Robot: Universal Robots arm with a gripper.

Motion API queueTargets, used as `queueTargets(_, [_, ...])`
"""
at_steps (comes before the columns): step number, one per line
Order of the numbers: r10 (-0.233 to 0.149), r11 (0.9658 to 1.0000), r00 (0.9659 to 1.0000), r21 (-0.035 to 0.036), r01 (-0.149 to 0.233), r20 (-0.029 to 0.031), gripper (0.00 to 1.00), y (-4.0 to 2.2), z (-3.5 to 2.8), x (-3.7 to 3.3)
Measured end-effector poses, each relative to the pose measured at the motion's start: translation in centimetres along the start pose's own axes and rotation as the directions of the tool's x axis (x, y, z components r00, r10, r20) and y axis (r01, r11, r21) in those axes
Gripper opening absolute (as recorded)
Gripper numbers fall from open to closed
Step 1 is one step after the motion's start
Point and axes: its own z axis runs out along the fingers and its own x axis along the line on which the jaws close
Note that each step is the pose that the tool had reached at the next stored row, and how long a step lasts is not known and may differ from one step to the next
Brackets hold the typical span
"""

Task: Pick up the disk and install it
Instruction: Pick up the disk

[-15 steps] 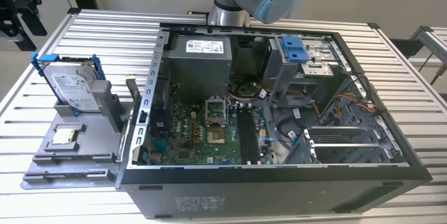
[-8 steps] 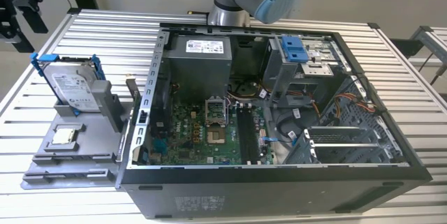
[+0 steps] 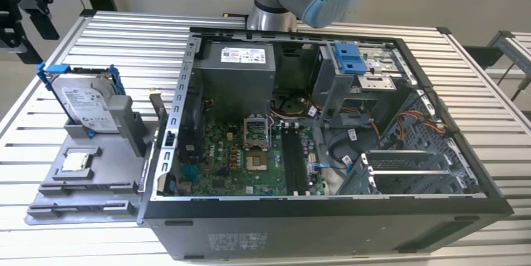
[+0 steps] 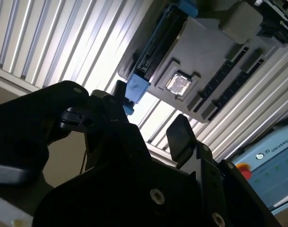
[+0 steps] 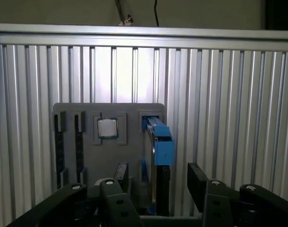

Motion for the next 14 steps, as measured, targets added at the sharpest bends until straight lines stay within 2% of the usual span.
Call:
queueTargets(3, [0.0, 1.0, 1.0, 0.0002, 0.0, 0.0001, 1.0, 0.12, 0.56, -0.36])
queueTargets(14, [0.0, 1.0, 1.0, -0.0001, 0.0, -0.0009, 1.0, 0.13, 2.55, -0.36])
